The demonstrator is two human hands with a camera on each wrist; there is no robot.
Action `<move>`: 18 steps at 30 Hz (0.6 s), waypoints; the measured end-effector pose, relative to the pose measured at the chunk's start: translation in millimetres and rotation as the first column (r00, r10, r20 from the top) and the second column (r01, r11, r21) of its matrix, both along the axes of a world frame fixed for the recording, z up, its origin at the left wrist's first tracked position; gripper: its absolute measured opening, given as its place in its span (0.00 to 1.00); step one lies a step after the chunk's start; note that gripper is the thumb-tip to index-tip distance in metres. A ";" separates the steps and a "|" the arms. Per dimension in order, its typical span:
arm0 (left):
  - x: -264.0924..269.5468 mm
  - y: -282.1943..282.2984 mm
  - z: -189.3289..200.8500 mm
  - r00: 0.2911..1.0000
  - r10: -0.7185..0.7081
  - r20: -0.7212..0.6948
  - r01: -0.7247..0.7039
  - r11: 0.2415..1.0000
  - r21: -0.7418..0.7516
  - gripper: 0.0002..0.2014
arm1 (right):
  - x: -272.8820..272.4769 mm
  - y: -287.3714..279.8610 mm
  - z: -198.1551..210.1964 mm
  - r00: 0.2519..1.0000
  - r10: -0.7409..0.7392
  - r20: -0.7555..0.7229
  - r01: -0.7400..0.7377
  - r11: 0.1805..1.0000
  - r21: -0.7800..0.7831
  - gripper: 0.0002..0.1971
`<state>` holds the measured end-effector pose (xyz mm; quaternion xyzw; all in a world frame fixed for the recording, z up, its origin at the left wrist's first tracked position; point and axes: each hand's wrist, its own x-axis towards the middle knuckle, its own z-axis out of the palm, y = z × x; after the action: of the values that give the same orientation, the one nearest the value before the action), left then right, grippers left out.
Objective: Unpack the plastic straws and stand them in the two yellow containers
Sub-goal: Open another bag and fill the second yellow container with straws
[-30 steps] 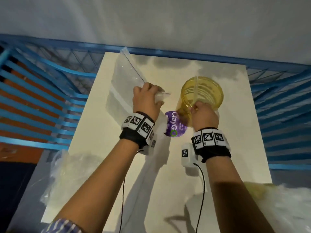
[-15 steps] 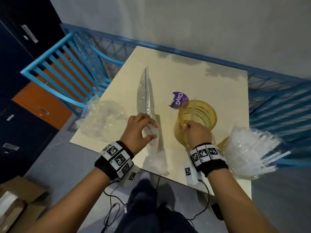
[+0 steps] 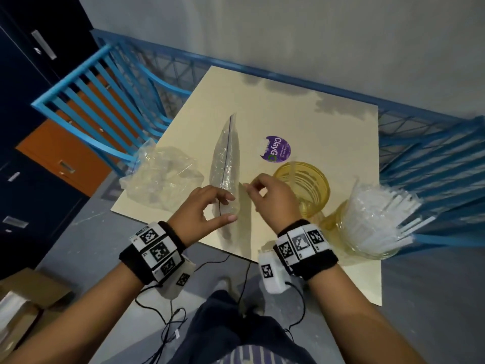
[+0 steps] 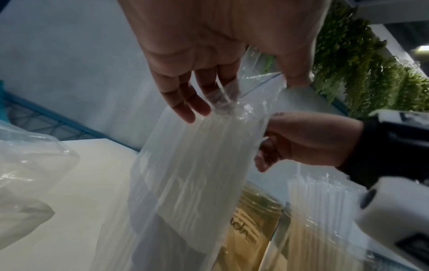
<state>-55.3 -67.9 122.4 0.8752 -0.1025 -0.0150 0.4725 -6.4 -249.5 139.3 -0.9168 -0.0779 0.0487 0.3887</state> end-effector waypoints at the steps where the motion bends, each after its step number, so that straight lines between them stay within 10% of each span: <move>1: 1.5 -1.5 1.8 1.000 0.015 -0.028 -0.017 0.998 -0.060 0.22 | 0.9 11.4 1.5 0.998 0.016 -0.066 -0.011 0.997 0.075 0.12; 9: 24.7 -0.5 2.7 0.934 0.331 -0.135 -0.344 0.935 -0.090 0.15 | 7.9 35.9 -2.1 0.966 -0.001 -0.259 0.085 0.945 0.315 0.13; 18: 31.7 -2.3 8.7 0.906 0.274 -0.321 -0.357 0.904 -0.235 0.08 | 13.4 34.4 5.5 0.963 0.036 -0.268 0.095 0.882 0.462 0.11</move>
<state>-23.6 -70.2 131.1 0.7906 0.1089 -0.0463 0.6008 6.9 -215.1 144.8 -0.7808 -0.0199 0.1463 0.6071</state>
